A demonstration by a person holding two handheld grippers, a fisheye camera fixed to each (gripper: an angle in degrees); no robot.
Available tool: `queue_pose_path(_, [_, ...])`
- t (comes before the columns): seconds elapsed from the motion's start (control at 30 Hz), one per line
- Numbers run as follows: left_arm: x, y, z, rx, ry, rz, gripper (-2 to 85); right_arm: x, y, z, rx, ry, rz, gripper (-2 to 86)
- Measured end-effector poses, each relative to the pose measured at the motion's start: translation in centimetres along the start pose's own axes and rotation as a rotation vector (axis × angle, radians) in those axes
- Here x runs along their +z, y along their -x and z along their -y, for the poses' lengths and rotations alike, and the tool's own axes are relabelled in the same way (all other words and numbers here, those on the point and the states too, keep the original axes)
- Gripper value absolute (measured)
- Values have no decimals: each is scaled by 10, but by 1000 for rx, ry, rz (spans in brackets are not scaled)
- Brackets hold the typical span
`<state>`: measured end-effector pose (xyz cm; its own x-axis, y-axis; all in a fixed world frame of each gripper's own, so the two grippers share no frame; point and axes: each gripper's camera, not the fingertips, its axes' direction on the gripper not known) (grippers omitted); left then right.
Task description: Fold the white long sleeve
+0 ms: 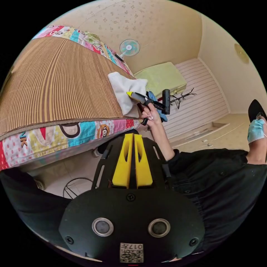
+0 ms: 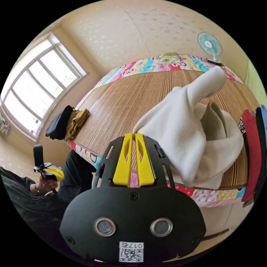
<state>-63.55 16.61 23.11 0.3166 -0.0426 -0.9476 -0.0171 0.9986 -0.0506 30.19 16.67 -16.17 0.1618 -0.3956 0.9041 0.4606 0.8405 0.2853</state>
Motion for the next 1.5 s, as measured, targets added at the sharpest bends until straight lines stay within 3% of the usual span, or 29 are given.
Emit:
queue_pose_path(0.1, [-9, 1, 3, 11, -15, 22, -8, -47, 3, -23, 2, -207, 74, 21])
queue_pose_path(0.2, [-17, 5, 1, 0, -42, 40, -1, -88, -40, -21, 132, -387, -33, 54])
queue_pose_path(0.3, [-15, 21, -2, -46, -40, 10, 15, -56, -91, 19, 156, -152, 15, 122])
queue_pose_path(0.37, [-10, 33, -1, -70, -24, -12, 32, 7, -113, 35, 102, 142, 214, 121])
queue_pose_path(0.53, [-24, 42, 5, -87, -89, -20, 61, -28, -59, -7, -49, -45, 432, 32])
queue_pose_path(0.67, [-52, 69, 14, -174, -189, 40, 106, -16, -6, -66, -51, 12, 209, 18])
queue_pose_path(0.73, [-59, 87, 26, -191, -208, 17, 113, -2, -7, -90, -5, 44, 234, 16])
queue_pose_path(0.83, [-53, 120, 61, -219, -135, 73, 143, -6, -21, -115, 67, 18, 408, 14])
queue_pose_path(0.9, [-39, 143, 79, -293, -79, 151, 160, -14, -25, -122, 65, 5, 410, 14])
queue_pose_path(1.0, [0, 181, 85, -406, 11, -17, 135, -32, -22, -125, 15, -17, 363, 13])
queue_pose_path(1.07, [12, 193, 71, -448, -49, -243, 42, -46, -17, -126, -41, -20, 349, 12])
queue_pose_path(1.13, [-3, 180, 66, -335, -177, -376, 29, -64, -11, -128, -76, -87, 370, 12])
queue_pose_path(1.2, [-31, 141, 73, -63, -222, -392, 22, -84, -3, -127, -48, -168, 486, 12])
queue_pose_path(1.27, [-75, 69, 78, 360, -213, -356, 16, -111, 26, -127, -94, -274, 668, 13])
queue_pose_path(1.3, [-87, 55, 78, 444, -219, -372, 15, -119, 34, -127, -119, -306, 725, 13])
queue_pose_path(1.43, [-170, -12, 78, 868, -311, -693, 13, -164, 54, -116, -288, -474, 1117, 13])
queue_pose_path(1.5, [-191, -33, 77, 950, -345, -816, 13, -177, 48, -112, -283, -506, 1105, 17])
